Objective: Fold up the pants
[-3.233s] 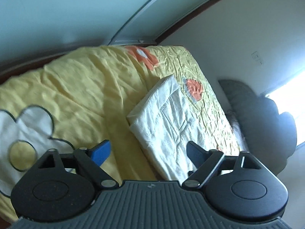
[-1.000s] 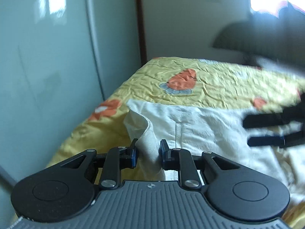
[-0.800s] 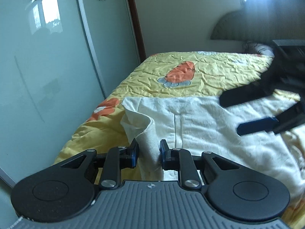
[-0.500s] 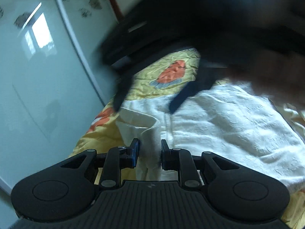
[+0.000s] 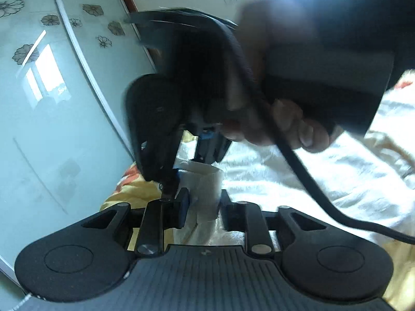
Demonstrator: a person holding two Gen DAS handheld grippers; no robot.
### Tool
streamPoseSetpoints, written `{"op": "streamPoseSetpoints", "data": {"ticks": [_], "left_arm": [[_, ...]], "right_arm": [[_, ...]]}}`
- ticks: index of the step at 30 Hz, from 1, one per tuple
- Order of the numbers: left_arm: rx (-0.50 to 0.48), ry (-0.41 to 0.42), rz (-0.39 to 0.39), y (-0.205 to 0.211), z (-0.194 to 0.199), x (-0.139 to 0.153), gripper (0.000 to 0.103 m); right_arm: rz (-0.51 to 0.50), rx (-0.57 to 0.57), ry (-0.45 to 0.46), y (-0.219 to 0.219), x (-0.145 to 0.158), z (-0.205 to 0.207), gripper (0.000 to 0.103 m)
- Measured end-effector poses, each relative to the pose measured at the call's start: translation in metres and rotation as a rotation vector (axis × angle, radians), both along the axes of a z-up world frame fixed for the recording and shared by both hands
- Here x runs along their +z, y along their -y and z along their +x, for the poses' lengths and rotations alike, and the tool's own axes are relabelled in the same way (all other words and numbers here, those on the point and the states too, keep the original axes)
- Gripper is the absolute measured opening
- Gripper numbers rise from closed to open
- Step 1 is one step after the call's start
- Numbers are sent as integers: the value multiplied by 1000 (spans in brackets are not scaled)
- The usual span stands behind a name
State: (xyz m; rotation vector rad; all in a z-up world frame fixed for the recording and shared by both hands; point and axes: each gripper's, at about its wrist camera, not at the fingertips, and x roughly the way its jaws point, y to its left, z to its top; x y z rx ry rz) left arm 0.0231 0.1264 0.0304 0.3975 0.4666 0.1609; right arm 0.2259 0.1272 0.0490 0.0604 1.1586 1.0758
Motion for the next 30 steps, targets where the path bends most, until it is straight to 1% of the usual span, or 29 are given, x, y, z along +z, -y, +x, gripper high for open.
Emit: {"op": "streamPoseSetpoints", "data": {"ticks": [1, 2, 3, 4, 5, 6, 7, 8, 11, 14, 16, 18, 20, 23, 24, 26, 27, 29, 30], "left_arm": [[-13, 17, -17, -1, -7, 4, 49], [-30, 39, -32, -2, -15, 5, 61], [-54, 65, -47, -2, -26, 10, 68], [-81, 96, -56, -3, -39, 14, 79], [-108, 132, -57, -4, -52, 17, 86], [-133, 161, -54, -4, -64, 20, 89], [-155, 184, -56, -5, -74, 24, 95], [-171, 203, -65, -7, -83, 28, 98], [-187, 230, -119, -7, -96, 44, 99], [-163, 267, -170, -8, -96, 60, 101], [-170, 268, -242, -7, -90, 69, 101], [-206, 241, -324, -5, -84, 76, 101], [-260, 203, -367, -2, -75, 80, 101], [-334, 175, -358, 16, -60, 77, 101], [-355, 163, -352, 26, -57, 74, 101], [-386, 124, -365, 39, -48, 71, 101], [-396, 98, -380, 45, -42, 70, 101], [-413, 57, -408, 58, -35, 67, 101], [-416, 47, -408, 62, -32, 68, 101]], "right_arm": [[36, -9, -6, 7, 1, -1, 12], [71, -22, -10, 16, 2, -1, 12], [104, -31, -10, 24, 5, -3, 12], [134, -33, -8, 32, 8, -5, 12], [161, -37, -5, 41, 12, -7, 12], [185, -44, -8, 49, 16, -8, 12], [214, -51, -9, 60, 21, -9, 12], [241, -57, -4, 67, 28, -10, 12], [325, -79, 21, 112, 48, -14, 12], [408, -154, 27, 182, 60, -23, 12], [442, -216, 20, 235, 63, -33, 12], [440, -277, 19, 287, 62, -45, 12], [397, -342, 8, 334, 52, -56, 12], [288, -463, -45, 391, 21, -66, 12], [252, -501, -81, 406, 5, -68, 13], [225, -569, -159, 427, -26, -71, 13], [226, -592, -179, 434, -37, -74, 13], [242, -618, -198, 435, -48, -78, 12], [254, -616, -183, 434, -48, -81, 12]]}}
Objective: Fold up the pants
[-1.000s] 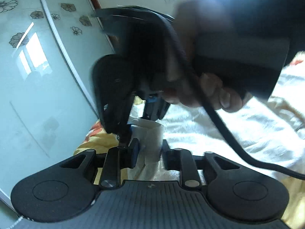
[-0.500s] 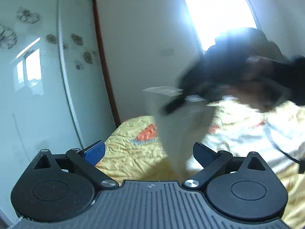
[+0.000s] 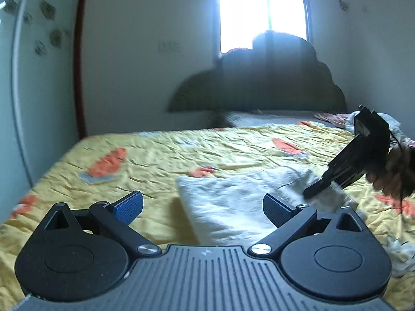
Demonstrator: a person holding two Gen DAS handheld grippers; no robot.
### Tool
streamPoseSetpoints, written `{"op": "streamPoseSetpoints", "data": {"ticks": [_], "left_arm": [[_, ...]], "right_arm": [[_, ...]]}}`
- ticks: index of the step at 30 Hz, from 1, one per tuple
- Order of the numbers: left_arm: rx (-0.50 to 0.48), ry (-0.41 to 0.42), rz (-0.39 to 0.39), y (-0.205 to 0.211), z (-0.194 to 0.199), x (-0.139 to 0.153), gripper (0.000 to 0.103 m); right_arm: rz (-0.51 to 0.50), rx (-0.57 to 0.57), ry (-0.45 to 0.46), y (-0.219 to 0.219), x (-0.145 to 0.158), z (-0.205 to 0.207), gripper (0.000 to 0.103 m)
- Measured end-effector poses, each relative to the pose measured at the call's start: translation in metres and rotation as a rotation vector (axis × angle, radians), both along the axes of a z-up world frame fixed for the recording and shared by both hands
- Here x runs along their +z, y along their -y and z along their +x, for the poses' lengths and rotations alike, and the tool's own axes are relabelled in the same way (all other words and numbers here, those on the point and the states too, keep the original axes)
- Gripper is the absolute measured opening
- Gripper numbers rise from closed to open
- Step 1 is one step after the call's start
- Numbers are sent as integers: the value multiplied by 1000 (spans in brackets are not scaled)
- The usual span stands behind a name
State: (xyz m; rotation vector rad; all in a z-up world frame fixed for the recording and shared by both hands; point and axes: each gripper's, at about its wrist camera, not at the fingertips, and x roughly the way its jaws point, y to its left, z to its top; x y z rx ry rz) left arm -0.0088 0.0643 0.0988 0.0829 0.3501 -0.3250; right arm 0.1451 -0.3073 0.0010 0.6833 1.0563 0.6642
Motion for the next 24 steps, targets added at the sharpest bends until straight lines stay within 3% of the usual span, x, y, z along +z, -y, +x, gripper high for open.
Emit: {"op": "streamPoseSetpoints", "data": {"ticks": [4, 6, 8, 10, 14, 19, 24], "left_arm": [[-11, 25, 34, 14, 7, -2, 101], [-34, 9, 6, 22, 13, -7, 102], [-69, -55, -69, 25, 17, -3, 102], [-133, -148, -145, 33, 36, -13, 102], [-168, -282, -112, 55, 62, -32, 97], [-169, -222, -101, 49, 67, -19, 99], [-96, -251, -171, 33, 72, -18, 99]], "right_arm": [[-7, 28, 120, 12, 23, -16, 13], [-54, 28, 139, 23, 20, -17, 13], [-61, -2, 66, 35, -3, -9, 13], [1, -37, 3, 46, -24, -9, 16], [68, -99, 22, 56, -25, -20, 18], [32, -180, 90, 86, -8, -31, 22], [143, -227, 95, 101, -10, -18, 22]]}}
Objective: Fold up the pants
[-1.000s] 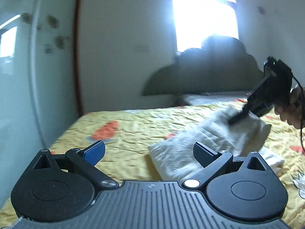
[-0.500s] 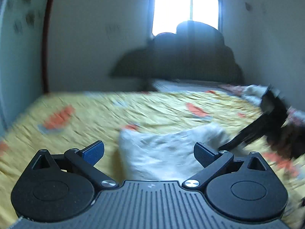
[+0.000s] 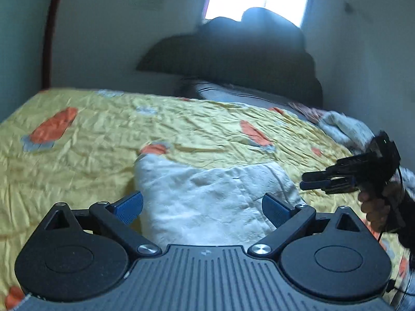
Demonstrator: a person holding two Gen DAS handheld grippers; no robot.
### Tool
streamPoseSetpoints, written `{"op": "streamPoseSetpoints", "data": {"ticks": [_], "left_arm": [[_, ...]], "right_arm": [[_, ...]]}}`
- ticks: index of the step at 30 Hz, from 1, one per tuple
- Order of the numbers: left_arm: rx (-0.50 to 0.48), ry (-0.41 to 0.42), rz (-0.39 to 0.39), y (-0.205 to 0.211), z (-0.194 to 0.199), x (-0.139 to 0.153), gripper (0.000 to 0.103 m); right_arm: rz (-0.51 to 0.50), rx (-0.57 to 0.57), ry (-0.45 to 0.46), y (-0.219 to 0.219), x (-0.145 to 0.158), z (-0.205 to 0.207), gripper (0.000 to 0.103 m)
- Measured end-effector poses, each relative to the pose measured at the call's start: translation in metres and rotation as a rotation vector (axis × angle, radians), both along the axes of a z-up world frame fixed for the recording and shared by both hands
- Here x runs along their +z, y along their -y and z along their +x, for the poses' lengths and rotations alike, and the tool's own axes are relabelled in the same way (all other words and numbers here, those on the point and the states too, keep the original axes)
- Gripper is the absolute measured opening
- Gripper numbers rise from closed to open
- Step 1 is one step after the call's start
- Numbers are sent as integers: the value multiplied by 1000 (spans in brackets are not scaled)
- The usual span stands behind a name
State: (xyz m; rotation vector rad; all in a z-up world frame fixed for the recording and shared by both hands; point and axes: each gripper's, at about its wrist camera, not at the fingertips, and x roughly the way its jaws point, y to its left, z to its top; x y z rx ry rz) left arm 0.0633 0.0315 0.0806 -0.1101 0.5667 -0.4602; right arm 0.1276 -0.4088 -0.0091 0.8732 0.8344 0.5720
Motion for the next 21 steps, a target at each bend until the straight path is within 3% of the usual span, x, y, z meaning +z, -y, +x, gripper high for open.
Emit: {"op": "streamPoseSetpoints", "data": {"ticks": [4, 8, 10, 13, 16, 19, 21], "left_arm": [[52, -67, -30, -9, -5, -9, 99], [83, -108, -25, -13, -7, -16, 99], [95, -112, -18, -14, -6, -16, 99], [106, -103, -17, -15, -5, -16, 99], [103, -113, -27, -14, -2, -19, 99], [91, -123, -22, -12, -2, -22, 99], [84, -129, -14, -10, -2, -24, 99]], "right_arm": [[-50, 52, -42, -10, -8, 12, 22], [13, 99, -55, -19, -17, 18, 23], [-16, 111, -5, -24, -8, 16, 5], [-54, 72, 30, -16, 1, 13, 4], [-90, 80, -82, -13, -28, 18, 4], [-30, 41, -40, -11, -25, 10, 4], [27, -6, -67, -4, -24, 4, 5]]}}
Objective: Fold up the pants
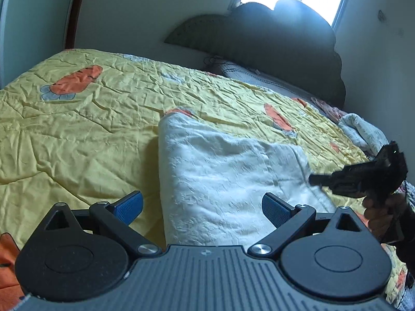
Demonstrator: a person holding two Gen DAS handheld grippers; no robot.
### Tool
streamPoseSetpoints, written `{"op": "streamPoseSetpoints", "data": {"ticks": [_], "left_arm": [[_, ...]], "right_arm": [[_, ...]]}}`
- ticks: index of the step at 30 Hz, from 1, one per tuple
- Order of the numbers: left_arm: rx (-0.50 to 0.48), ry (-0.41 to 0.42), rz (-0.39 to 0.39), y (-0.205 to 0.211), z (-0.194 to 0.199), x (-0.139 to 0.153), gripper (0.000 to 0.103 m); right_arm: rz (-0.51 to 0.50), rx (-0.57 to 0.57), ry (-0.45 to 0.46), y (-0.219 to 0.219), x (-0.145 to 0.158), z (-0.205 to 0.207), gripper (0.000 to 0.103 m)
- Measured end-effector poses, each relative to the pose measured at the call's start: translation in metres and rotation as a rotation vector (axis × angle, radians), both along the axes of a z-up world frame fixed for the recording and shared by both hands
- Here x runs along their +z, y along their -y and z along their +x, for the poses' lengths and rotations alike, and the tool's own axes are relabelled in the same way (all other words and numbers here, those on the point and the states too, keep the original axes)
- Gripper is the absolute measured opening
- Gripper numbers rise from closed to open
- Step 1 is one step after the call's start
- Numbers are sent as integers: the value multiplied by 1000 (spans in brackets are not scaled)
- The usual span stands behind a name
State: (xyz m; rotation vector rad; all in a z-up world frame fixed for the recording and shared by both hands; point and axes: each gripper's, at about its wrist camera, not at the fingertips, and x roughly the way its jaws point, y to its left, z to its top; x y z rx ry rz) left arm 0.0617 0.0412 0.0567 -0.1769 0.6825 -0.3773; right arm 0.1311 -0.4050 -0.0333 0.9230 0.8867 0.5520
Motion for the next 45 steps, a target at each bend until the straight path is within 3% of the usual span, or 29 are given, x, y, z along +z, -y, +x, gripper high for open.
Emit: {"op": "streamPoseSetpoints", "data": {"ticks": [4, 7, 10, 11, 13, 15, 18, 20, 25, 28, 30, 32, 34, 37, 40, 41, 43, 45], "left_arm": [[-8, 9, 0, -2, -4, 2, 99], [-2, 8, -32, -5, -7, 3, 99], [-33, 1, -83, 1, -5, 3, 99], [-47, -7, -85, 6, -3, 1, 99], [-99, -37, -77, 20, 2, -6, 99], [-108, -59, -35, 30, 2, -14, 99], [-122, -43, -21, 30, -8, -13, 99], [-109, -46, -41, 24, -12, -14, 99], [-66, -61, -69, 14, -12, -12, 99], [-76, -32, -66, 11, -17, -7, 99], [-104, -17, -77, 11, -19, -5, 99], [-150, -18, -113, 14, -20, -6, 99], [-210, -48, -147, 20, -18, -13, 101], [-227, -68, -91, 29, -17, -22, 101], [-249, -59, -85, 27, -21, -19, 102], [-255, -58, -88, 25, -22, -19, 102], [-258, -57, -90, 22, -23, -24, 102], [-252, -51, -72, 23, -25, -26, 101]], "right_arm": [[48, 6, -36, 8, 2, -31, 11], [55, 4, 7, 7, 17, -65, 12], [89, 98, 53, -13, 28, -90, 13], [52, 120, 40, -22, 27, -92, 14], [-115, 107, -49, -33, 11, -92, 15], [4, 53, -86, -21, -2, -95, 11], [16, 10, -34, -13, 20, -101, 12], [54, 2, -62, -11, 23, -97, 13], [139, -62, -243, -17, -9, -80, 15], [288, -140, -278, -14, -24, -80, 16], [315, -167, -277, -17, -28, -81, 22], [308, -180, -271, -21, -30, -81, 22], [287, -199, -251, -24, -25, -84, 21], [197, -201, -150, -34, 4, -88, 11], [168, -207, -65, -32, 31, -102, 10], [158, -221, -69, -27, 28, -106, 10], [127, -258, -183, -20, -3, -107, 9], [208, -278, -218, -14, -27, -111, 0]]}}
